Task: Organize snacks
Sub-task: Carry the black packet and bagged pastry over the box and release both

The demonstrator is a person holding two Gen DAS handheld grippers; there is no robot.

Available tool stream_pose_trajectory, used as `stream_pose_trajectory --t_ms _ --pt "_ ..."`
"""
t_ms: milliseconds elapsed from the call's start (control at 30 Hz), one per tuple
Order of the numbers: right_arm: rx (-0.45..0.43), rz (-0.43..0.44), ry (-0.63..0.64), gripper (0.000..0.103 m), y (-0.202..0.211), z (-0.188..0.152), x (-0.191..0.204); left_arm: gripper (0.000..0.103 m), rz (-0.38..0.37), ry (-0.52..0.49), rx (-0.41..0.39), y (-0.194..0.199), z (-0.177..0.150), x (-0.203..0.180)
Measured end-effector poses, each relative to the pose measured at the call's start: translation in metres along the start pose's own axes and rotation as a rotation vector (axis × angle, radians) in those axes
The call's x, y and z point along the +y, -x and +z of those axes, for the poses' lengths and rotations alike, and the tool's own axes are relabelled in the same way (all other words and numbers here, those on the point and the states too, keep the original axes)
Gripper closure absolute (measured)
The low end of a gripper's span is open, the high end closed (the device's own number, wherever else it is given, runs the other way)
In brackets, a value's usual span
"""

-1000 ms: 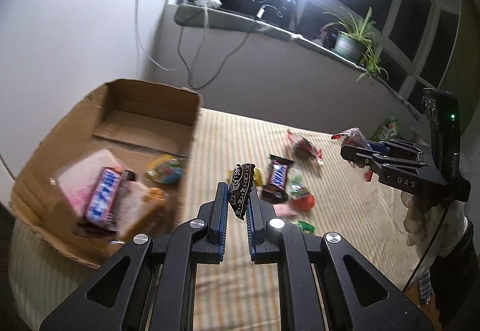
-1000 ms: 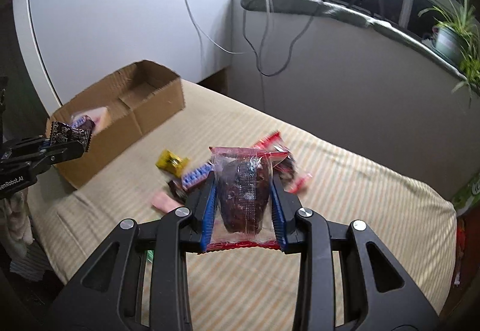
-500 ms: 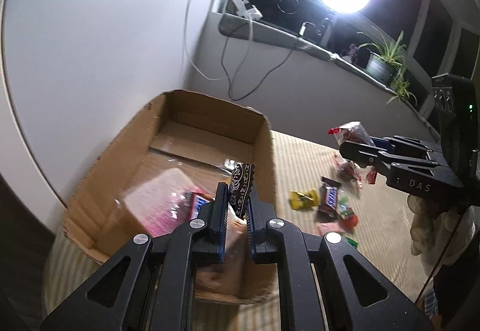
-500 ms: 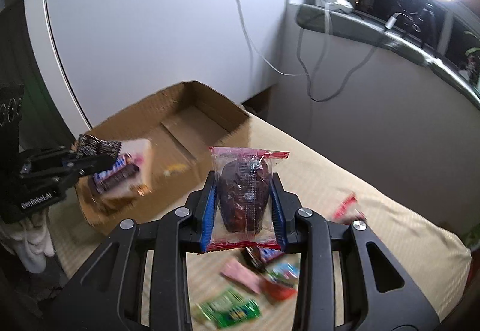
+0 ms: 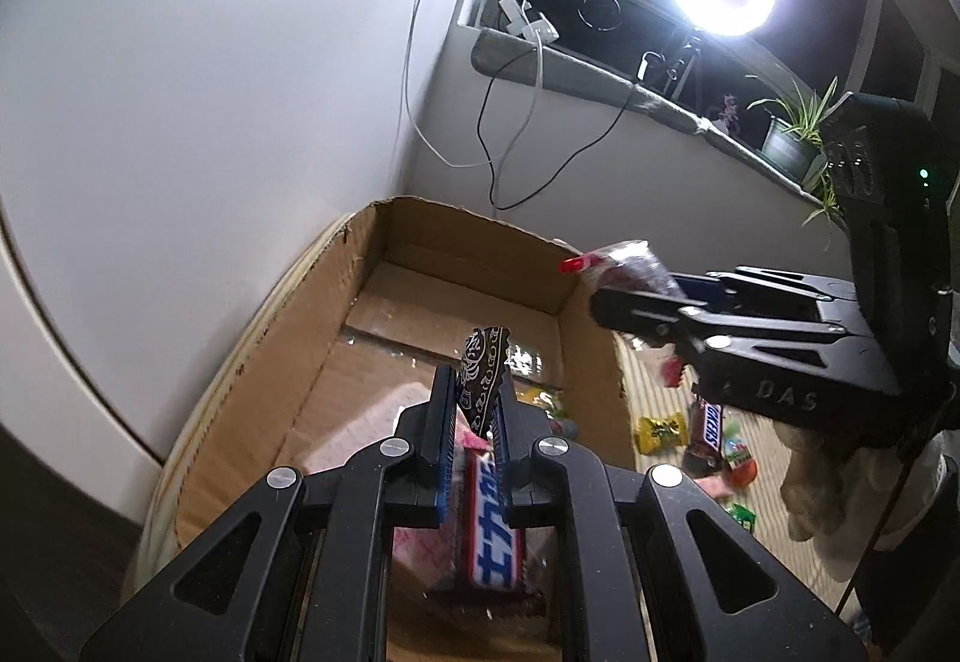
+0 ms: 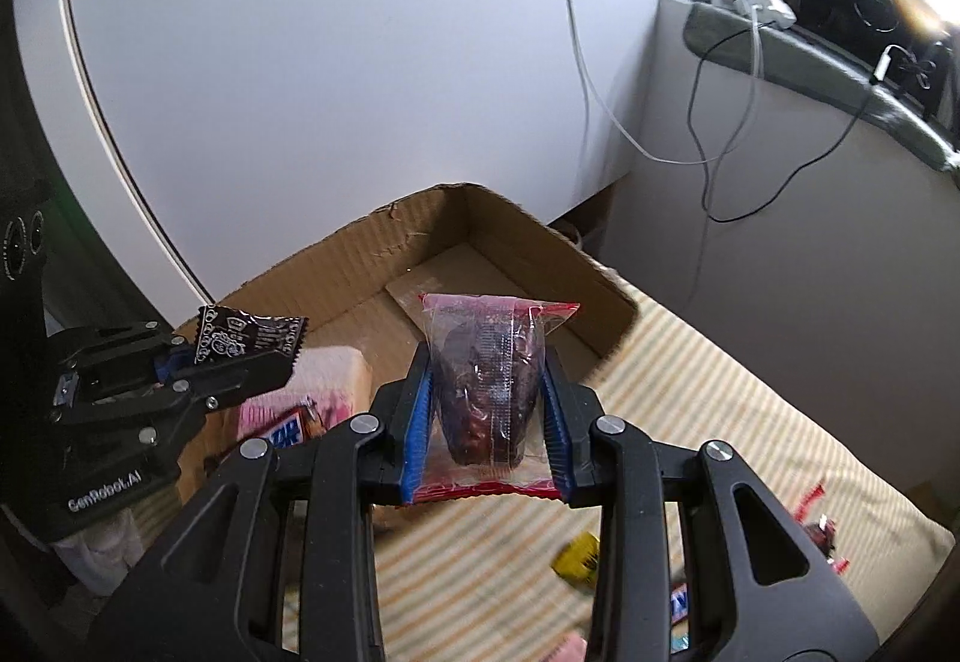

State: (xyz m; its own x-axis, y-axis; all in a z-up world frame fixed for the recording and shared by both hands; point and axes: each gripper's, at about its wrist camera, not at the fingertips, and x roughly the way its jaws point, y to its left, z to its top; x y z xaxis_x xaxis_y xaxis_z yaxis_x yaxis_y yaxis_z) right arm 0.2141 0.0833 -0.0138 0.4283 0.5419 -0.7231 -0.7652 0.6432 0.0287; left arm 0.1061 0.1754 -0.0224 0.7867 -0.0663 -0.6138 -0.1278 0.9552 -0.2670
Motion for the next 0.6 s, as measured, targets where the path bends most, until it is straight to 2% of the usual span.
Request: stream_pose_trajectory --t_ms 267,500,600 --pt "0.036 0.020 -0.008 0.069 -0.027 0.003 0.004 0.093 0.006 0.005 0.015 -0.008 0.003 0.006" --pt "0.048 0.022 -0.012 0.069 -0.034 0.003 0.003 0.093 0.006 0.009 0.023 -0.013 0.004 0.007" --pt "0.049 0.025 -0.010 0.068 -0.034 0.003 0.003 0.090 0.009 0.004 0.025 -0.014 0.004 0.005"
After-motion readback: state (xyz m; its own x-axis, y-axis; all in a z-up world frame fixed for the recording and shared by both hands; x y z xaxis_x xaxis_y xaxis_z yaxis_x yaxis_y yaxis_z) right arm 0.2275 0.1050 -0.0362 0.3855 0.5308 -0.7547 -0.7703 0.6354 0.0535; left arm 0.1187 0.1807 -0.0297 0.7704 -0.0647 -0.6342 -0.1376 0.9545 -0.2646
